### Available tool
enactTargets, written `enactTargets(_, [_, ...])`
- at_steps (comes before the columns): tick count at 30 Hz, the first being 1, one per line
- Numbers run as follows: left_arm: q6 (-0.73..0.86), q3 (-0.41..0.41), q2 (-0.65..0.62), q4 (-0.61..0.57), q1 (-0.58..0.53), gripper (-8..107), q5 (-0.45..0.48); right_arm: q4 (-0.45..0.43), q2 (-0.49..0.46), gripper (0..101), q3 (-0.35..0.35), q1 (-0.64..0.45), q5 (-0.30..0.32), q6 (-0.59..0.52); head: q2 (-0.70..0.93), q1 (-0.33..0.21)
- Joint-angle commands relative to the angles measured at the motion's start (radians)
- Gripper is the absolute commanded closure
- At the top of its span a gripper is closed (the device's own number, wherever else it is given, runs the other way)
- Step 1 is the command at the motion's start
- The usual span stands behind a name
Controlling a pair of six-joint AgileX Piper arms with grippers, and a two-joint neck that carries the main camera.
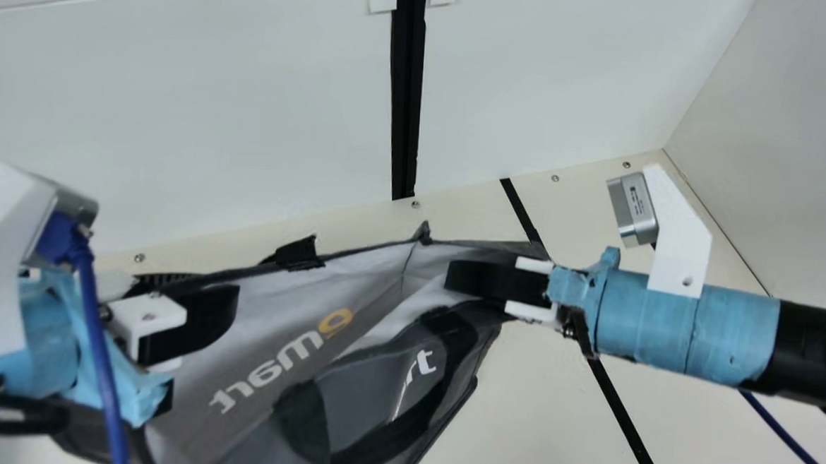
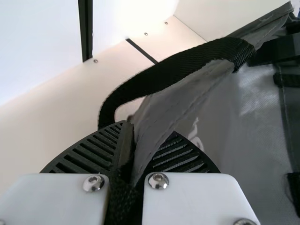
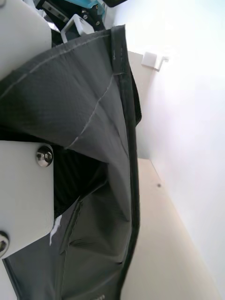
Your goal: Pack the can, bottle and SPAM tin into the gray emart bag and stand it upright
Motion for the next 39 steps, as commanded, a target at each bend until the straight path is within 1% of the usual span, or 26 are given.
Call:
enactTargets(1, [0.017,-0.017,0.035,-0.001,-0.001,107,-0.014,0.007,0.029,101,-0.01,-0.006,-0.003,-0.03,-0.001,-0.023])
enactTargets(11, [0.089,-0.114,0.181,-0.018,0.008,107,-0.064,-0.003,0.146,101,-0.047,-0.03,-0.003,-0.106,-0.001,-0.023])
enactTargets(18, [0.113,-0.186,0.268,-0.039,0.011,107,-0.083,-0.02,0.204,101,-0.064,-0.03,-0.003,-0.134,-0.001,-0.023])
enactTargets(25, [0.13,-0.246,0.34,-0.047,0.011,107,-0.095,-0.032,0.25,101,-0.072,0.028,-0.058,-0.146,-0.001,-0.023])
enactTargets(29, [0.126,-0.26,0.376,-0.058,0.023,107,-0.108,-0.03,0.279,101,-0.076,0.056,-0.09,-0.141,-0.001,-0.023])
enactTargets(33, [0.124,-0.275,0.397,-0.06,0.024,107,-0.114,-0.03,0.286,101,-0.068,0.077,-0.112,-0.14,-0.001,-0.023])
enactTargets(39, [0.119,-0.262,0.399,-0.059,0.026,107,-0.132,-0.032,0.282,101,-0.056,0.089,-0.126,-0.143,-0.001,-0.023])
